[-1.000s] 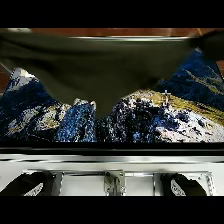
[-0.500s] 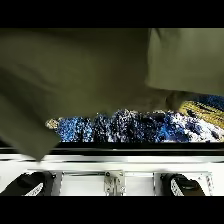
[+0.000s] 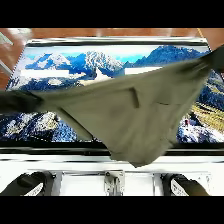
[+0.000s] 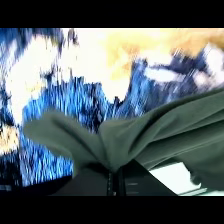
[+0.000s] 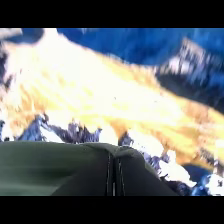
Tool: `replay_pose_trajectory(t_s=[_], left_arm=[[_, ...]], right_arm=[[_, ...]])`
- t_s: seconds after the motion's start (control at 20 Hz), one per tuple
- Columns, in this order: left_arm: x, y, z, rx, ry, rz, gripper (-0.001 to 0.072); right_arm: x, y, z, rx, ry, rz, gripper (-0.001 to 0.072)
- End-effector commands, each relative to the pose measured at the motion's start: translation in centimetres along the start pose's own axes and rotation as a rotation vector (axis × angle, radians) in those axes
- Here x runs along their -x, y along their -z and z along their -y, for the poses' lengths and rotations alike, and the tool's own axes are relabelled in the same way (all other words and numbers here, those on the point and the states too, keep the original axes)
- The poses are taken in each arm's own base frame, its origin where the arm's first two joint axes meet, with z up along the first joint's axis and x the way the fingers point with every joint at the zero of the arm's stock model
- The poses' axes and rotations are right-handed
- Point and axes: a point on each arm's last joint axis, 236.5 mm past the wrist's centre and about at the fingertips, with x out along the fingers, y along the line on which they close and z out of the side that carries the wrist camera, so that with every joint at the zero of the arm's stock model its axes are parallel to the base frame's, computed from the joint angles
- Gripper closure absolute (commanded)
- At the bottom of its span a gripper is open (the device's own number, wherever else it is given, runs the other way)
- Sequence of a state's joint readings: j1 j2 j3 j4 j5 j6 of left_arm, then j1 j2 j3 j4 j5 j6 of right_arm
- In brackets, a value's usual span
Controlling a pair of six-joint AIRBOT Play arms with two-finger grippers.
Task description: Fold the shirts.
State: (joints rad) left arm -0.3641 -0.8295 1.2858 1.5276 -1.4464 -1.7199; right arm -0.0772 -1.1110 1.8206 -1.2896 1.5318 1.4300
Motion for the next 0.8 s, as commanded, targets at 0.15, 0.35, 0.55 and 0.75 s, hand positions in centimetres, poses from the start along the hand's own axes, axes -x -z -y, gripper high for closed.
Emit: replay_pose_trajectory(t_s=[0.15, 0.35, 0.55, 0.75], left_arm=[[-13.2, 0.8, -4.9, 0.27, -0.036, -0.019, 0.0668], [-15.7, -8.0, -7.5, 0.59, 0.117, 0.295, 0.0668], [-22.5, -6.6, -6.5, 0.709, 0.171, 0.187, 0.0667], [-26.5, -0.3, -4.2, 0.752, 0.196, -0.111, 0.0373]], right_arm=[[-20.6, -0.3, 4.1, -0.174, -0.086, -0.076, 0.0657], [-27.6, -2.5, 3.7, -0.382, -0.207, 0.033, 0.0657], [-33.0, 4.2, 1.5, -0.364, -0.236, -0.2, 0.0656], [-34.7, 8.2, -1.9, -0.305, -0.285, -0.348, 0.0025]])
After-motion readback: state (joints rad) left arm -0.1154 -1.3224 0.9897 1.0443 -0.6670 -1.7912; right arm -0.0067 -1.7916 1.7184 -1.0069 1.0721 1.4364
